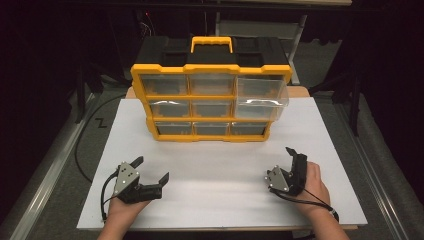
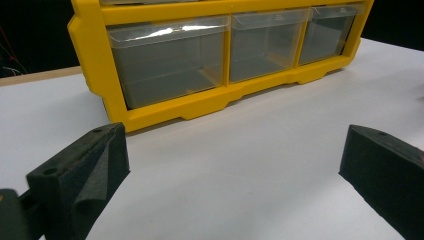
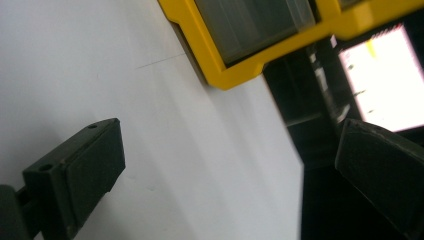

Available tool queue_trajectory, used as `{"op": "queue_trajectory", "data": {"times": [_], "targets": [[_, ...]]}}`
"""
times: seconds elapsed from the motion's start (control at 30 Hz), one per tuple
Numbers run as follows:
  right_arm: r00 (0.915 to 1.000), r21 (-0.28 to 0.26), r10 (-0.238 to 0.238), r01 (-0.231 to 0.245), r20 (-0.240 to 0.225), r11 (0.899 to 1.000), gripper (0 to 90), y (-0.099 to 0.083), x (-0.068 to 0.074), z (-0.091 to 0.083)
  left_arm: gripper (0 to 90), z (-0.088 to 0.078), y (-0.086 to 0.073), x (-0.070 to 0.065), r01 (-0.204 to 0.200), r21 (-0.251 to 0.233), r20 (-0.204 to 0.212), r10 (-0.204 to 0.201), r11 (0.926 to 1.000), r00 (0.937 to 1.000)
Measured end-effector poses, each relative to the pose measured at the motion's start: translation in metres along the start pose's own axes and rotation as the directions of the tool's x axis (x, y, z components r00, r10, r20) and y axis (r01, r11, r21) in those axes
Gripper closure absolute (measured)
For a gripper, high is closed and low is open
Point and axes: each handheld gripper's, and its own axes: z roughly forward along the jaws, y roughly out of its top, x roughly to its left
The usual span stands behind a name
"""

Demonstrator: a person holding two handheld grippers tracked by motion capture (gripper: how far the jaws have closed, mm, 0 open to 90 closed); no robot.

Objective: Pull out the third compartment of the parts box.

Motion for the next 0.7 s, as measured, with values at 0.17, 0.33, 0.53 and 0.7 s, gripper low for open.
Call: {"op": "queue_trajectory", "data": {"times": [0.17, 0.33, 0.53, 0.7], "targets": [[0.9734, 0.01, 0.214, -0.213, -0.084, 0.977, 1.1, -0.008, -0.008, 0.006, 0.5, 0.0, 0.0, 0.001, -0.002, 0.01, -0.005, 0.003, 0.9999, 1.0], [0.8976, 0.019, 0.414, -0.416, -0.151, 0.909, 1.1, -0.015, -0.014, 0.004, 0.5, 0.001, 0.0, 0.002, 0.007, 0.015, -0.008, -0.007, 0.9999, 0.9999], [0.8076, -0.027, 0.556, -0.571, -0.196, 0.82, 1.4, -0.02, -0.02, -0.005, 0.6, 0.0, 0.0, 0.003, 0.016, 0.007, -0.002, -0.016, 0.9999, 0.9999], [0.7089, -0.067, 0.665, -0.694, -0.235, 0.716, 1.4, -0.023, -0.026, -0.015, 0.6, 0.0, 0.0, 0.004, 0.023, 0.003, -0.002, -0.023, 0.9997, 0.9997]]}}
